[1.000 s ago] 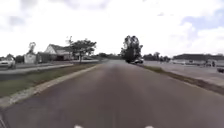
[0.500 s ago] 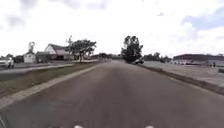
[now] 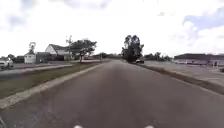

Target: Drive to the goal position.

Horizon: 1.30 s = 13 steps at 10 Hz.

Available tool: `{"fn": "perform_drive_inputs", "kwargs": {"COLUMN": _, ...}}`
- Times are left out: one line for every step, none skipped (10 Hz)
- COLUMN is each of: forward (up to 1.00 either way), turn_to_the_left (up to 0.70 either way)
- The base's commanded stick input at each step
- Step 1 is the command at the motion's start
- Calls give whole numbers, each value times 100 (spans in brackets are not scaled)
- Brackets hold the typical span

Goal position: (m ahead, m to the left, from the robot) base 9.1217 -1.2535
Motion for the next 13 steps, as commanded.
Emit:
{"fn": "perform_drive_inputs", "kwargs": {"forward": 70, "turn_to_the_left": 0}}
{"fn": "perform_drive_inputs", "kwargs": {"forward": 70, "turn_to_the_left": 0}}
{"fn": "perform_drive_inputs", "kwargs": {"forward": 70, "turn_to_the_left": 0}}
{"fn": "perform_drive_inputs", "kwargs": {"forward": 70, "turn_to_the_left": 0}}
{"fn": "perform_drive_inputs", "kwargs": {"forward": 70, "turn_to_the_left": 0}}
{"fn": "perform_drive_inputs", "kwargs": {"forward": 70, "turn_to_the_left": 0}}
{"fn": "perform_drive_inputs", "kwargs": {"forward": 70, "turn_to_the_left": 0}}
{"fn": "perform_drive_inputs", "kwargs": {"forward": 70, "turn_to_the_left": 0}}
{"fn": "perform_drive_inputs", "kwargs": {"forward": 70, "turn_to_the_left": 0}}
{"fn": "perform_drive_inputs", "kwargs": {"forward": 70, "turn_to_the_left": 0}}
{"fn": "perform_drive_inputs", "kwargs": {"forward": 70, "turn_to_the_left": 0}}
{"fn": "perform_drive_inputs", "kwargs": {"forward": 70, "turn_to_the_left": 0}}
{"fn": "perform_drive_inputs", "kwargs": {"forward": 70, "turn_to_the_left": 0}}
